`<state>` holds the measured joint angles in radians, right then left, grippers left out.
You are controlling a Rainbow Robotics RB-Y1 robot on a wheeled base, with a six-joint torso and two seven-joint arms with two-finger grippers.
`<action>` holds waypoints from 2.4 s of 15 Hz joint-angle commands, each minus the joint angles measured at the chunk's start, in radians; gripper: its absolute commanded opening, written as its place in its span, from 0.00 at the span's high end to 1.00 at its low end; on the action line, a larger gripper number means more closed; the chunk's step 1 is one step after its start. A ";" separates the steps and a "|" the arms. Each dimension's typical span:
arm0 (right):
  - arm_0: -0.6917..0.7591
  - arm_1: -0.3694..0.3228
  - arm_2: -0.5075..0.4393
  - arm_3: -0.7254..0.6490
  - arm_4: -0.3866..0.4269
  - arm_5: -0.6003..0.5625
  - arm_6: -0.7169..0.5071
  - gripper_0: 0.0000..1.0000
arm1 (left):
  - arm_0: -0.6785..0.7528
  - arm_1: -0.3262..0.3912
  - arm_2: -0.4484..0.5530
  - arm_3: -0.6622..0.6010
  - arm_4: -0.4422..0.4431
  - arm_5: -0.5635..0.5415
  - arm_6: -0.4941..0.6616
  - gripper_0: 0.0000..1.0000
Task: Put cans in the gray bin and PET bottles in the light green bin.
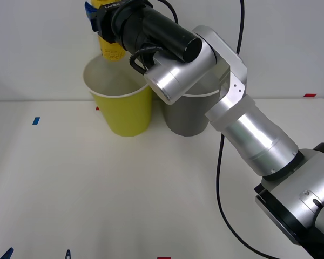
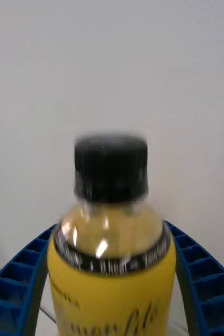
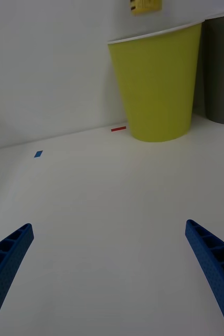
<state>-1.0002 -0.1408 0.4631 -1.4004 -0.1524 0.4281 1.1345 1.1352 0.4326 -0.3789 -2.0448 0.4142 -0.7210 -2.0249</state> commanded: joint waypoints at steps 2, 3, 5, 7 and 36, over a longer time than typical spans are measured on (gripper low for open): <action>0.000 -0.002 0.002 -0.002 0.001 0.000 0.002 0.00 | 0.000 0.000 0.000 0.000 0.000 0.000 0.000 0.00; 0.000 -0.003 0.002 -0.005 0.001 -0.002 0.005 0.00 | 0.000 0.000 0.000 0.000 0.000 0.000 0.000 0.00; 0.000 -0.013 0.002 -0.023 0.001 0.000 0.007 0.00 | 0.000 0.000 0.000 0.000 0.000 0.000 0.000 0.00; 0.000 -0.028 0.002 -0.048 -0.009 0.000 0.008 0.00 | 0.000 0.000 0.000 0.000 0.000 0.000 0.000 0.00; 0.905 -0.453 -0.437 -1.160 -0.142 0.370 -0.007 0.00 | 0.000 0.000 0.000 0.000 0.000 0.000 0.000 0.00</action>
<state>-0.1683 -0.5895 0.0694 -2.5088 -0.2908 0.7994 1.1302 1.1351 0.4326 -0.3789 -2.0448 0.4142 -0.7210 -2.0248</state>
